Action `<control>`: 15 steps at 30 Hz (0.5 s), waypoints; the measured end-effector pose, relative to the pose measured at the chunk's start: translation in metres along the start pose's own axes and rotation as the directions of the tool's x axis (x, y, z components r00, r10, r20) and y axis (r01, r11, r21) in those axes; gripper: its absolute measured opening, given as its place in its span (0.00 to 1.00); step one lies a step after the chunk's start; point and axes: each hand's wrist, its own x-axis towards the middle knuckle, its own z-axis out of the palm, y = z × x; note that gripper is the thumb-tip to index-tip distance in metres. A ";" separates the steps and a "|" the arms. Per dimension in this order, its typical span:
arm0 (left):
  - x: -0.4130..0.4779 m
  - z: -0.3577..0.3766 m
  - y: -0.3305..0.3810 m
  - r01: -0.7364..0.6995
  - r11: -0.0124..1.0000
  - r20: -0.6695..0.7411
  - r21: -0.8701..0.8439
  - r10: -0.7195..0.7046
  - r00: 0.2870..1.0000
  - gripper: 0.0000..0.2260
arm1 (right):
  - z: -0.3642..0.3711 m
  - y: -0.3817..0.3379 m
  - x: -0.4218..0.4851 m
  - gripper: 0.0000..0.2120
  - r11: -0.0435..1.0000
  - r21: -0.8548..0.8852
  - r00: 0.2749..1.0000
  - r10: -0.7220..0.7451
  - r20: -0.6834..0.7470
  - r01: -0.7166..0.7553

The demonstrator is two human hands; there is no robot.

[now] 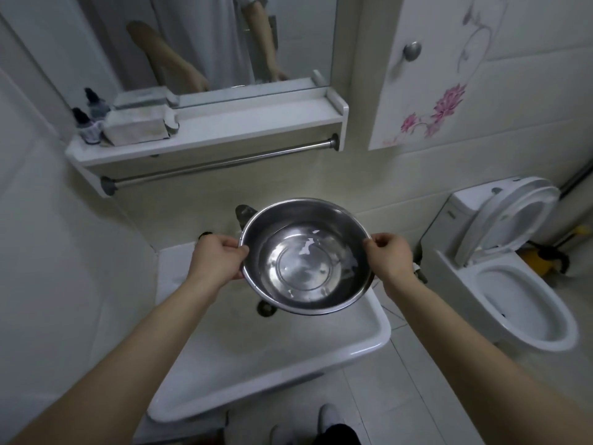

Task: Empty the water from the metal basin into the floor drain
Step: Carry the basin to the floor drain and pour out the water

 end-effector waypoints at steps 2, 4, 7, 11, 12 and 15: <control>0.001 0.002 0.007 -0.007 1.000 0.006 -0.017 0.007 1.000 0.01 | -0.007 -0.005 0.001 0.13 1.000 0.008 1.000 0.006 -0.028 -0.006; 0.001 0.006 0.015 -0.020 1.000 0.012 -0.017 0.020 1.000 0.02 | -0.015 -0.009 0.002 0.13 0.999 0.033 0.998 0.012 -0.059 -0.010; 0.001 0.012 0.026 -0.041 0.999 0.027 -0.012 0.042 0.999 0.02 | -0.026 -0.012 0.005 0.12 0.998 0.059 0.996 0.018 -0.082 -0.013; -0.003 0.024 0.043 -0.067 0.997 0.050 -0.036 0.069 0.996 0.02 | -0.043 -0.011 0.013 0.12 0.998 0.065 0.994 0.009 -0.113 -0.001; -0.005 0.027 0.046 -0.070 0.997 0.054 -0.040 0.072 0.996 0.01 | -0.046 -0.011 0.016 0.12 0.998 0.064 0.993 0.003 -0.122 0.005; -0.010 0.037 0.055 -0.070 0.997 0.065 -0.019 0.071 0.995 0.03 | -0.059 -0.007 0.022 0.11 0.997 0.075 0.990 -0.013 -0.139 0.024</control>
